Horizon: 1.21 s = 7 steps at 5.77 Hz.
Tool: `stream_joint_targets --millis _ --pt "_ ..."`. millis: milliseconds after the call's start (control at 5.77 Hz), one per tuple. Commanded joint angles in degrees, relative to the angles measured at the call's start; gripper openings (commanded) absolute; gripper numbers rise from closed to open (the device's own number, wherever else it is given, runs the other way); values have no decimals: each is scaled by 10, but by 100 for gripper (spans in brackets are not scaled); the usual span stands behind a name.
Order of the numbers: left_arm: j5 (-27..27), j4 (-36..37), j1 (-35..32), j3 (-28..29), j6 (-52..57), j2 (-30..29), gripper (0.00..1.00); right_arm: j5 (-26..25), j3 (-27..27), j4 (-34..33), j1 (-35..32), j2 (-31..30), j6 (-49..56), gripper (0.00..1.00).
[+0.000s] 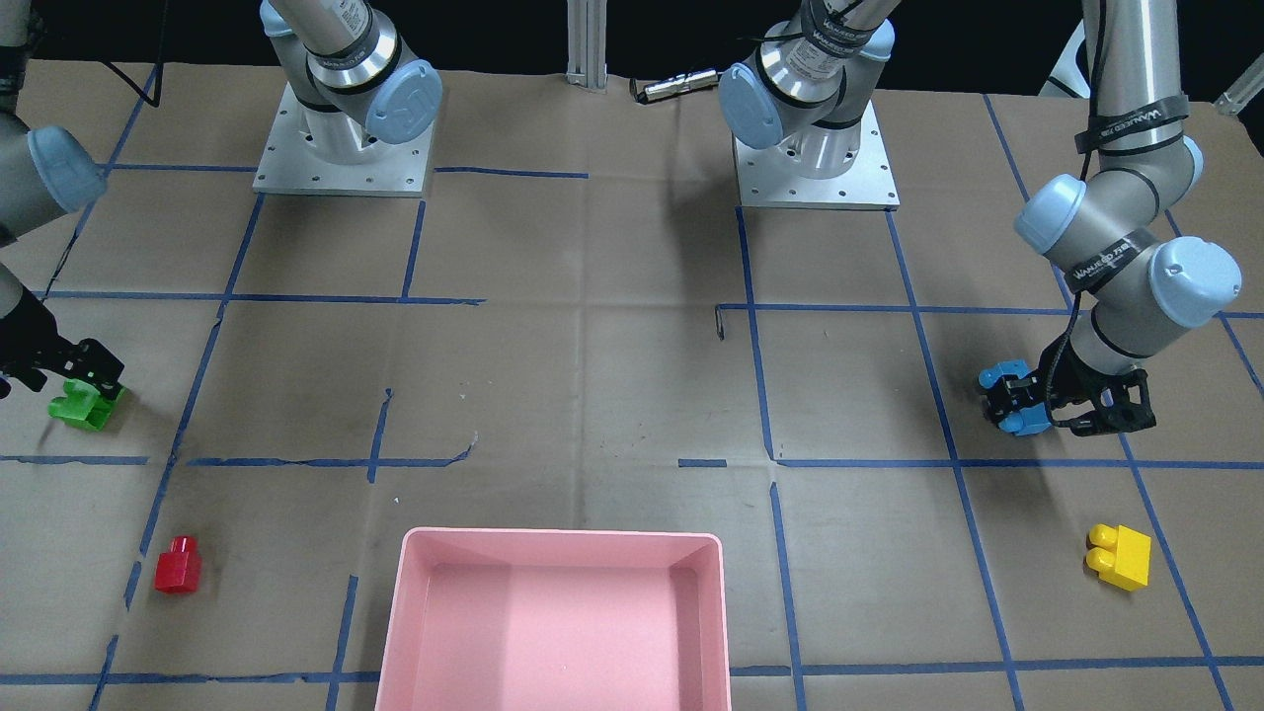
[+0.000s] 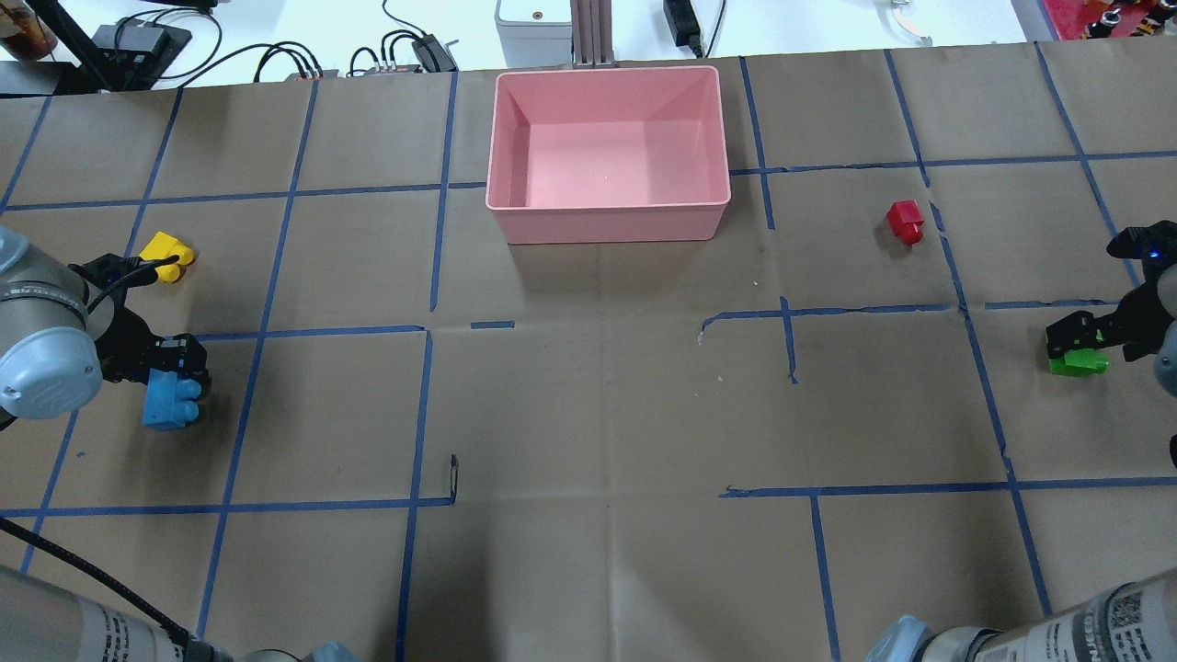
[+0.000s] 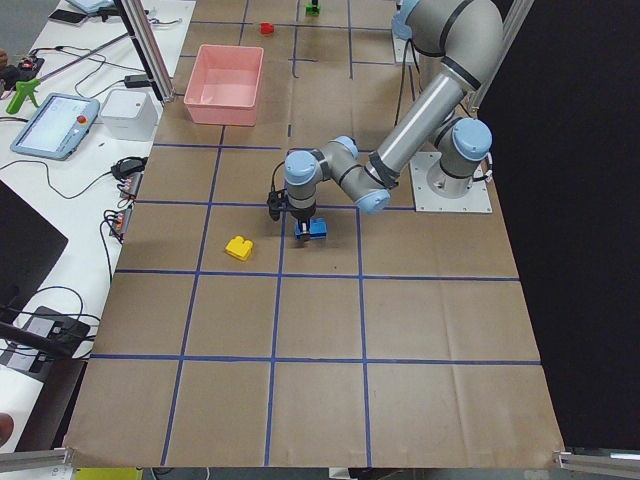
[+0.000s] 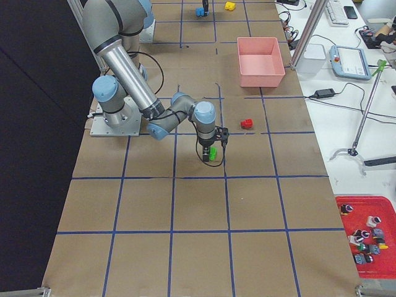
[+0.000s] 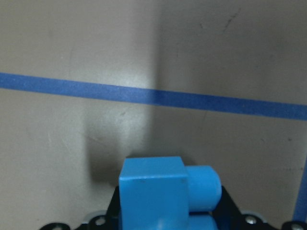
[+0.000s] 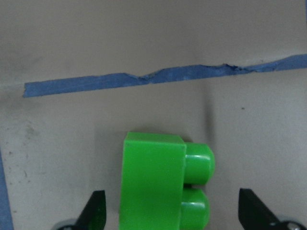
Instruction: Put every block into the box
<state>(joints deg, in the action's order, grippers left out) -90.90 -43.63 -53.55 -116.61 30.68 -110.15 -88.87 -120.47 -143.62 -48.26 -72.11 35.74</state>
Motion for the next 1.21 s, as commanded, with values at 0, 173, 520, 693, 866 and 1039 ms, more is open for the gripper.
stream_joint_targets --millis 0,173,520,693,866,1039 --pt "-2 -89 -4 58 3 38 29 0 2 -11 0 6 -1 96" --pt "-2 -256 -7 173 1 52 28 1 3 -20 0 7 -1 93" --pt "5 -426 -44 360 -12 13 28 0 2 -20 -2 10 -1 74" --pt "2 -435 -126 423 -74 -13 28 -2 1 -19 -4 9 -1 60" --pt "4 -460 -200 480 -154 -41 28 -3 3 -16 -5 7 -2 49" --pt "19 -482 -272 536 -250 -64 28 -3 8 -13 -6 4 -3 38"
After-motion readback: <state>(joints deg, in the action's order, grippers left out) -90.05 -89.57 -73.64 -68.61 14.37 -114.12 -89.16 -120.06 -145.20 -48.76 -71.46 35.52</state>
